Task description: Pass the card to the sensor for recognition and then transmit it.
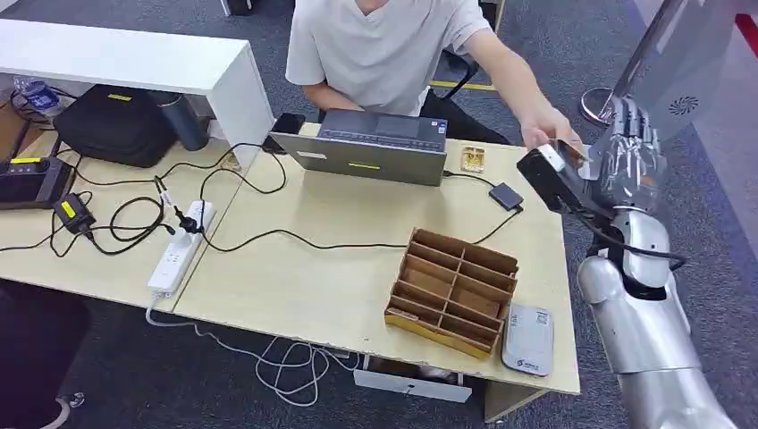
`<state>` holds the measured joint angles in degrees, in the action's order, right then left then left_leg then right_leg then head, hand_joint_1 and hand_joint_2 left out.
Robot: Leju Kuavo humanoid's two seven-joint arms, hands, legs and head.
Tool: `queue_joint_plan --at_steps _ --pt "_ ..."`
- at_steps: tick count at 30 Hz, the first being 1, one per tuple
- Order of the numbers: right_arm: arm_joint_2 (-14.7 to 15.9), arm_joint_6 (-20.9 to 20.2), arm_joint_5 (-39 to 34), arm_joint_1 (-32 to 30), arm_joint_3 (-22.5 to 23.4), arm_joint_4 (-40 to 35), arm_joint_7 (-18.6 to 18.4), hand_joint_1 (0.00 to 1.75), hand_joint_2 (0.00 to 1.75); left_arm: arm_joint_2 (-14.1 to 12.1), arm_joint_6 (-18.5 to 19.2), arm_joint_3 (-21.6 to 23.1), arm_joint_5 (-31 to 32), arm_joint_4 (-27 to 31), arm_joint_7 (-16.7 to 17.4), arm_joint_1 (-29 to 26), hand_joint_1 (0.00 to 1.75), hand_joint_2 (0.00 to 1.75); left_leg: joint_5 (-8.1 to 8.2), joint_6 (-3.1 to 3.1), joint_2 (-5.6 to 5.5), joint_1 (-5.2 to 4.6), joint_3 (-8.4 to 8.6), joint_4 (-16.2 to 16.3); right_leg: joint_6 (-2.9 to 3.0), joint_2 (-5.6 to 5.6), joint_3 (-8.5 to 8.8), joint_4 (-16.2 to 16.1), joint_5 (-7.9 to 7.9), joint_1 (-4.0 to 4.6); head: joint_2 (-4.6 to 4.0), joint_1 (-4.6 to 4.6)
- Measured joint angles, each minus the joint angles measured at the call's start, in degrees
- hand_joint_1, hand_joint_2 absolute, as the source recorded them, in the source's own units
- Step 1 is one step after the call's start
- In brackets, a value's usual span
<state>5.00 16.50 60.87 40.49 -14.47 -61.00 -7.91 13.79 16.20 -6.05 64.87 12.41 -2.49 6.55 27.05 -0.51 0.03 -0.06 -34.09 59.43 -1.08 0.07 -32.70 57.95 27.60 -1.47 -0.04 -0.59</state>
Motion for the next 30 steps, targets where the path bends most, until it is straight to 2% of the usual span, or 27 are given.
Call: queue_joint_plan --at_steps 5,6,7,8,13,30 --pt "-0.1 -0.2 -1.8 1.0 -1.1 1.2 1.4 1.75 0.0 0.0 0.5 0.0 -0.8 0.0 -0.1 0.0 0.0 1.75 0.0 0.0 0.0 -0.01 -0.01 0.0 0.0 0.0 0.0 0.0 0.0 0.0 0.0 0.0" --pt "-0.1 -0.2 -2.2 1.1 -1.2 1.4 1.5 1.48 0.0 0.0 0.5 0.0 -1.0 0.0 -0.1 0.0 0.0 1.75 0.0 0.0 0.0 -0.01 -0.01 0.0 0.0 0.0 0.0 0.0 0.0 0.0 0.0 0.02" --pt "-0.1 -0.1 -2.3 1.2 -1.2 1.6 1.6 0.0 0.0 0.0 0.5 0.0 -1.1 0.0 -0.1 0.0 0.0 1.75 0.0 0.0 0.0 -0.01 -0.01 0.0 0.0 0.0 0.01 0.0 0.0 0.0 0.0 0.0" --pt "-0.1 0.0 -2.5 1.2 -1.3 1.7 1.7 0.0 1.75 0.0 0.5 0.0 -1.1 0.0 -0.1 0.0 0.0 1.75 0.0 0.0 0.0 -0.01 -0.01 0.0 0.0 -0.01 0.01 0.0 0.0 0.0 0.0 0.02" --pt "-0.2 1.2 -3.3 1.2 -1.4 1.9 1.7 0.0 1.75 0.0 0.5 0.0 -1.1 0.0 -0.1 0.0 0.0 1.75 0.0 0.0 0.01 -0.01 0.01 0.0 0.0 0.0 0.0 0.0 0.0 0.01 0.0 0.0" --pt "-0.3 1.2 -4.2 1.2 -1.4 1.9 1.7 0.0 1.75 0.0 0.4 0.0 -1.2 0.0 -0.1 0.0 0.0 1.75 0.0 0.0 0.01 -0.01 0.01 0.0 0.0 0.0 0.0 0.0 0.0 0.01 0.0 0.0"
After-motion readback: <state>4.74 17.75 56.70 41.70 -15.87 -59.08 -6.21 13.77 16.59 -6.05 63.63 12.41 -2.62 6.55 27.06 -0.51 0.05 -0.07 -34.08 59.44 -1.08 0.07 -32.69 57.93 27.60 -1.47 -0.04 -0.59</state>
